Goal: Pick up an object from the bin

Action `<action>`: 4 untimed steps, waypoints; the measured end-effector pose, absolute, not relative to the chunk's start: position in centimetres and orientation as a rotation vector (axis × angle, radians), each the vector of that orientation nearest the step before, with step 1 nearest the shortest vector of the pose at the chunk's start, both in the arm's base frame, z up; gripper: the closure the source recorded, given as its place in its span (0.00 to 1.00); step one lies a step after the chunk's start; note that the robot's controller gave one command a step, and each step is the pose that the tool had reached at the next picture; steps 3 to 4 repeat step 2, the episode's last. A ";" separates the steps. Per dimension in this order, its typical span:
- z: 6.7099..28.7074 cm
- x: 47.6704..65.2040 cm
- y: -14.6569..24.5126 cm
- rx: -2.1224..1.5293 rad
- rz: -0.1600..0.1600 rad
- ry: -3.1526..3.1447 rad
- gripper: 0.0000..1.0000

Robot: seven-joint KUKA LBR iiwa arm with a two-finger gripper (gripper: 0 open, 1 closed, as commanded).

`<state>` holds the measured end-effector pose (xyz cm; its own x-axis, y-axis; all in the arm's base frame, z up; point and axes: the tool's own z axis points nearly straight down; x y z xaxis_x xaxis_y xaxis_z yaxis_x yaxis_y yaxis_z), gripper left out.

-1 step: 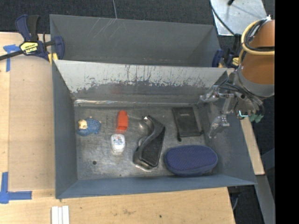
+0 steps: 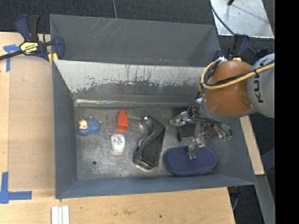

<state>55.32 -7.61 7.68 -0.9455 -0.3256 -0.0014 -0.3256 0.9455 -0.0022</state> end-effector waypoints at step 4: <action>22.3 54.5 -3.7 -0.957 -0.004 2.982 1.00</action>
Offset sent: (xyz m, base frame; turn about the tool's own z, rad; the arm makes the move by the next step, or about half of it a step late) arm 0.0000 0.0000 0.0000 0.0000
